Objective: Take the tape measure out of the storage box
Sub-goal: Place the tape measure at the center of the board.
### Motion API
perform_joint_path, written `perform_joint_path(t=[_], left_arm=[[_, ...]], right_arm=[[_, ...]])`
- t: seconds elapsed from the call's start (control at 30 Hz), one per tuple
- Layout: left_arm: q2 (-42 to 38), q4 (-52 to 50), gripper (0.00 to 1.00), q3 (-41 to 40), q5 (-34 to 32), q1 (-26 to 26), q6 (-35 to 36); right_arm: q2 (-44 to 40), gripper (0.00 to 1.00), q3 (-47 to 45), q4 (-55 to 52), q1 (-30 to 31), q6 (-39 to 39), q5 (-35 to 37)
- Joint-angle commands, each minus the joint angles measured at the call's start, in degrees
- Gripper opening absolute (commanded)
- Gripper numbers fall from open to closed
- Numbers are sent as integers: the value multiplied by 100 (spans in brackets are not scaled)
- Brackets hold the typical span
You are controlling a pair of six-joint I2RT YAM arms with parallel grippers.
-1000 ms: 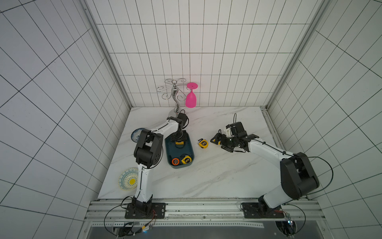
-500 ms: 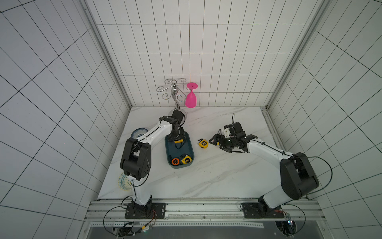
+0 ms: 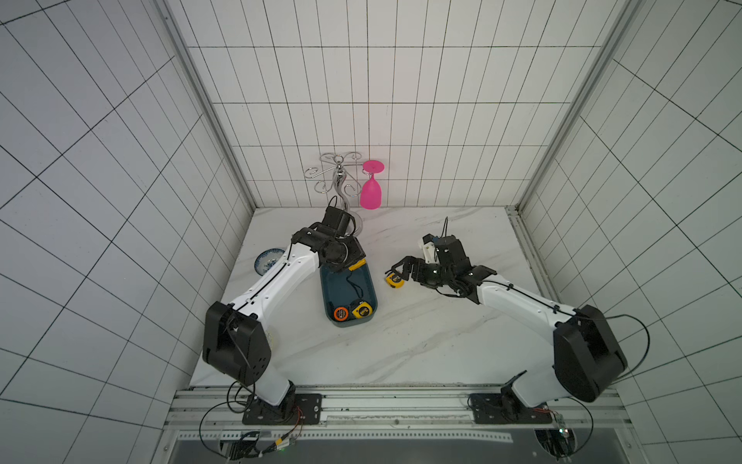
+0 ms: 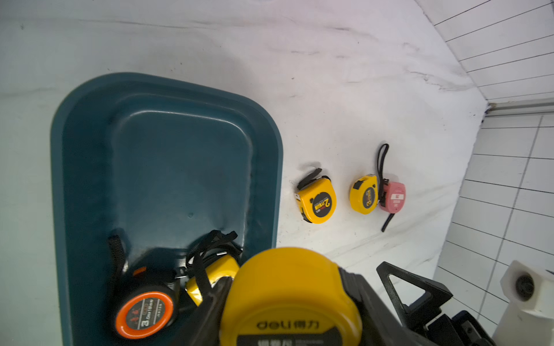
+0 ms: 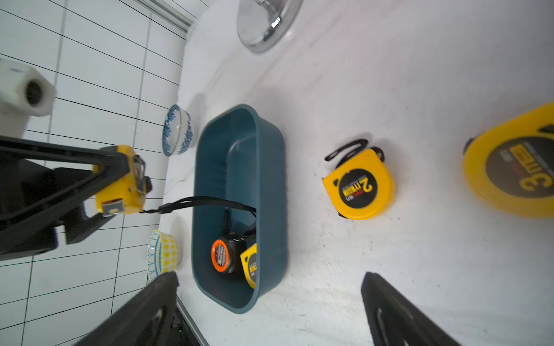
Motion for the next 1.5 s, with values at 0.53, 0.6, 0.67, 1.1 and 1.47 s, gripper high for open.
perform_joint_path(t=[0.53, 0.6, 0.67, 1.1, 1.47], left_arm=[[-261, 911, 0, 512, 828, -632, -1375], [-240, 941, 0, 574, 854, -681, -1423], [-205, 977, 0, 626, 891, -741, -1463], [-111, 1341, 0, 457, 1162, -976, -1736], [50, 1528, 23, 339, 1386, -981, -1592]], right_arm=[[-647, 97, -70, 1102, 533, -285, 580], [-655, 95, -95, 1163, 549, -293, 597], [-653, 93, -106, 1184, 559, -300, 632], [-659, 54, -236, 1364, 558, -318, 773], [-950, 15, -714, 1273, 401, -138, 898]])
